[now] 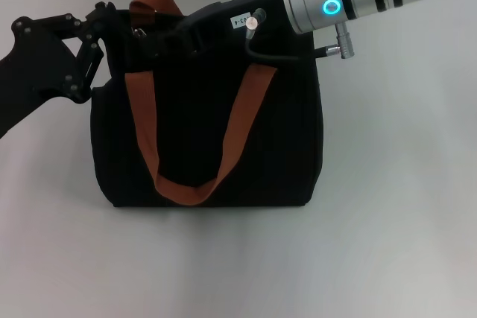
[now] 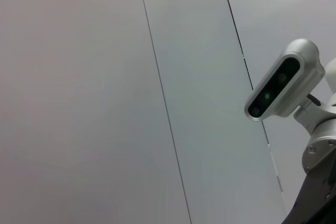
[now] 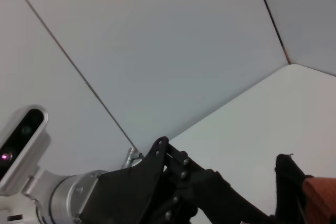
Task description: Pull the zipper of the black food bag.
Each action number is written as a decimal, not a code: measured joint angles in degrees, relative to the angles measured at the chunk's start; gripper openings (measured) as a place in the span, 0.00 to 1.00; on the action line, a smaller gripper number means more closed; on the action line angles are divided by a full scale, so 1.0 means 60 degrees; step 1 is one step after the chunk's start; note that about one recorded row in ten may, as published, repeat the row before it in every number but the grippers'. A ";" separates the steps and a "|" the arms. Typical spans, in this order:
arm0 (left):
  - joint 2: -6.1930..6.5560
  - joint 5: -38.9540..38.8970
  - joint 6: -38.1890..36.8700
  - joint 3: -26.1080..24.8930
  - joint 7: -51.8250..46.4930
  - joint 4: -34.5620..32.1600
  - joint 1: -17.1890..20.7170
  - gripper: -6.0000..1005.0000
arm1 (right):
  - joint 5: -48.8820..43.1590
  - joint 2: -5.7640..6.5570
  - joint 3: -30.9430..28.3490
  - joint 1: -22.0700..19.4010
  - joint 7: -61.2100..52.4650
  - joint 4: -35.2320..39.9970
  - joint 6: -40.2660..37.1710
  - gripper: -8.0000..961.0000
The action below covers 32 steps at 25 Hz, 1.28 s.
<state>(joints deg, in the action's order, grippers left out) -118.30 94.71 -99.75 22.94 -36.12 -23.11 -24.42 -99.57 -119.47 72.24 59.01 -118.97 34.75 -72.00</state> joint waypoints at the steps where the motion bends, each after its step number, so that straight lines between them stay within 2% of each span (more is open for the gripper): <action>1: 0.0000 0.0002 0.0012 -0.0001 0.0000 0.0000 0.0008 0.04 | -0.0065 -0.0001 0.0000 -0.0011 -0.0065 0.0023 0.0041 0.01; 6: -0.0001 0.0008 0.0026 -0.0030 0.0000 0.0000 0.0045 0.04 | -0.0555 -0.0011 0.0025 -0.0247 -0.0591 0.0420 0.0279 0.01; 12: 0.0000 0.0006 0.0030 -0.0125 0.0000 0.0001 0.0084 0.04 | -0.1095 -0.0024 0.0036 -0.0873 -0.1287 0.1324 0.0309 0.01; 24: 0.0001 -0.0018 0.0067 -0.0191 0.0000 0.0000 0.0117 0.04 | -0.1516 0.0011 0.0142 -0.2919 -0.2166 0.3698 0.0088 0.01; 32: 0.0003 -0.0027 0.0250 -0.0195 0.0007 -0.0001 0.0116 0.04 | -0.1740 0.0011 -0.0257 -0.4075 -0.2321 0.4735 -0.0163 0.01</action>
<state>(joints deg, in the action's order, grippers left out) -118.28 94.55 -98.25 21.77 -36.07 -23.12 -23.73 -110.01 -119.41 70.70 34.56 -132.89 63.16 -72.97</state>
